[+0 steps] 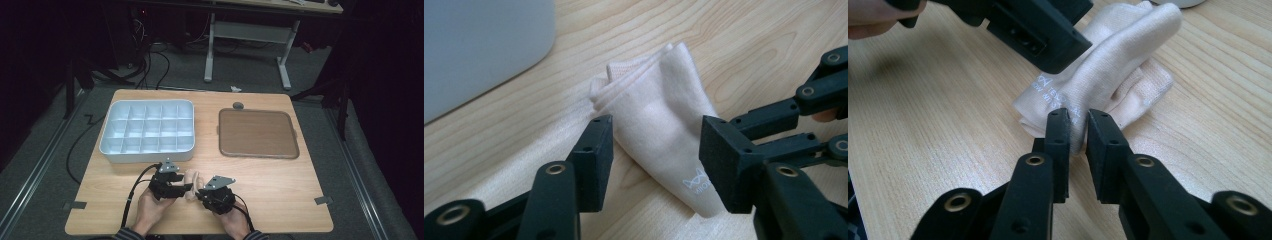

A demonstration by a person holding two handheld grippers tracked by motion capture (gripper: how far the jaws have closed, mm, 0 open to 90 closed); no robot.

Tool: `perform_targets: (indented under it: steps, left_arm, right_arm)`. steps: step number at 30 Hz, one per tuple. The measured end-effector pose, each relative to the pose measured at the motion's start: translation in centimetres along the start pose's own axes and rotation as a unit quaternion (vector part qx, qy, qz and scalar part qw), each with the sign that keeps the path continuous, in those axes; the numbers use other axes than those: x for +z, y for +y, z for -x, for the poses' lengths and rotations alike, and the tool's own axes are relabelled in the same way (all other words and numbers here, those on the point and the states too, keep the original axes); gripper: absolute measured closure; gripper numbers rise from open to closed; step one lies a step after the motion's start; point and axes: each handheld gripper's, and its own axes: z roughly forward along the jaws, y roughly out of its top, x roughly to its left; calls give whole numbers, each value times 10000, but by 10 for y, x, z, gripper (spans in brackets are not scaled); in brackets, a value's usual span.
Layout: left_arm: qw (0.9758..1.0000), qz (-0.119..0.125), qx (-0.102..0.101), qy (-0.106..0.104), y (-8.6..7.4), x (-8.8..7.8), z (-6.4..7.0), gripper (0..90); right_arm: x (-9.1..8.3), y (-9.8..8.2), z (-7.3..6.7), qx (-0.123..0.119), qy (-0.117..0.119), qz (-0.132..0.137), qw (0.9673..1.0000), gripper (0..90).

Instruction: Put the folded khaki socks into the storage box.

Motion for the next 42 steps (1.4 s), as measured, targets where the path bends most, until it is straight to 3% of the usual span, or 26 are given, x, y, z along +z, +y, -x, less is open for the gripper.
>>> perform_targets:
  steps: [9, 17, 27, 42]
  left_arm:
    - [9999, -23, -17, 106, -2, 3, 2, 470]
    - [9998, -60, 2, 175, -2, 4, 4, 485]
    - [9996, -107, -68, 258, -3, 7, 4, 489]
    - [9995, -85, -178, 263, -3, 10, -1, 488]
  right_arm:
    - [-17, 18, 2, 108, -132, 332, 9993, 700]
    - [-4, 39, 9, 122, -247, 281, 9992, 742]
    - [10, 29, 18, 185, -365, 36, 9992, 754]
    - [8, 21, 21, 125, -284, 95, 9995, 730]
